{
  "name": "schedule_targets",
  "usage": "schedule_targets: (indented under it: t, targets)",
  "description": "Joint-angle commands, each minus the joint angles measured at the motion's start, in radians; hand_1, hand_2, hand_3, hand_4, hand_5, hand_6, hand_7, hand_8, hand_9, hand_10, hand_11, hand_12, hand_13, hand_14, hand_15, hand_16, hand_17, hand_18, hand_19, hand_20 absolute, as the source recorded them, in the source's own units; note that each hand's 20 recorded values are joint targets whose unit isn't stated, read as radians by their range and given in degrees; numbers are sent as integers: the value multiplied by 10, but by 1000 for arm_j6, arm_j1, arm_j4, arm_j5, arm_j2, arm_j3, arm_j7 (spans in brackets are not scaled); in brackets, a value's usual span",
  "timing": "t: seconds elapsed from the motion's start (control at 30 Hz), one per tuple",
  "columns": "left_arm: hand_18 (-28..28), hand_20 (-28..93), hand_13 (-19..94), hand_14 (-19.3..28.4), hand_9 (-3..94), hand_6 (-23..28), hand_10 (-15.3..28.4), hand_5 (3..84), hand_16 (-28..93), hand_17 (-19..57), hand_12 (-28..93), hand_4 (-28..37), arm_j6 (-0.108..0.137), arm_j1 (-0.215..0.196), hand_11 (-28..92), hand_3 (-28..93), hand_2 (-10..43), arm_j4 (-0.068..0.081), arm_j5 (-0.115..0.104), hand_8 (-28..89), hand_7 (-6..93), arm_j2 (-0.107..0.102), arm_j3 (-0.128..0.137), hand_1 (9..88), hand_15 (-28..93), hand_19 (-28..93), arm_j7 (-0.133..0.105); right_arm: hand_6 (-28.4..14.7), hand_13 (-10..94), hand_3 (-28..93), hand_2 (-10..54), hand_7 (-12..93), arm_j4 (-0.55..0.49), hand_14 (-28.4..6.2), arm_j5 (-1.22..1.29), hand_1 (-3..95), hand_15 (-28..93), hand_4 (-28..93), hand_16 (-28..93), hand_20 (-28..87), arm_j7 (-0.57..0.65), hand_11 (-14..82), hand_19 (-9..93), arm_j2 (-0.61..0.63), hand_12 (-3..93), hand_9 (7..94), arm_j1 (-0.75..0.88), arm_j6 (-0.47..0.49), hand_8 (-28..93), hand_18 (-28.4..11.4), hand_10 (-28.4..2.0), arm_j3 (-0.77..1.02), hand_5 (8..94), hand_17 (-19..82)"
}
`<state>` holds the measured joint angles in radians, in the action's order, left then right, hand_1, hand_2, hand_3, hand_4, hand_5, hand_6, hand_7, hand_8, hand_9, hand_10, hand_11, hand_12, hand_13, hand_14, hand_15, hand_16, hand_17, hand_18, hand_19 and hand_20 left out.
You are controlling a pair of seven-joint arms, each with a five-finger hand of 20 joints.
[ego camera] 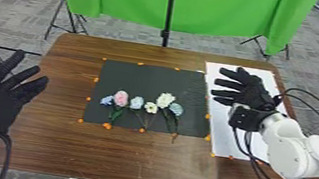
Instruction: Arrange flowers
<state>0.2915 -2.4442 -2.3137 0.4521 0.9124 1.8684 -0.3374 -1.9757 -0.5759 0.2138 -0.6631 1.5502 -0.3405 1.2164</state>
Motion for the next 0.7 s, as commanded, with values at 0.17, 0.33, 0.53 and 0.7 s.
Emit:
schedule_targets:
  t: [0.17,0.33,0.53,0.7]
  targets:
    - [259,97,241,259,276,30,168,272,-80,-90,121,-283,17,-34,189,760,67,-1,-15,-107,148,-5,1,172,443,517,-38,9,408,766,25,157,1,-186,-12,176,322,-283,130,100,-1,98,527,0,127,487,-28,22,-133,-271,-129,-22,448,40]
    - [260,95,239,259,276,30,166,272,-73,-91,121,-283,19,-38,191,762,65,-3,-20,-107,149,-11,-4,172,438,517,-57,10,408,765,25,158,0,-186,-8,176,323,-283,131,101,-11,99,527,6,128,488,-34,17,-133,-271,-128,-34,448,40]
    - [269,101,248,266,285,31,171,277,-66,-85,123,-283,20,-34,197,760,63,-2,-23,-105,145,-12,-5,175,467,538,-58,10,408,761,27,158,1,-186,-11,177,325,-283,132,102,-11,99,528,5,128,488,-38,16,-133,-271,-128,-35,450,39]
    - [269,99,224,262,275,32,169,275,-83,-93,123,-283,37,-32,201,763,65,-5,-25,-104,148,-16,-10,173,474,538,-62,11,408,761,27,157,-2,-185,-11,176,325,-283,132,103,-6,98,528,3,127,489,-32,20,-133,-270,-127,-26,451,39]
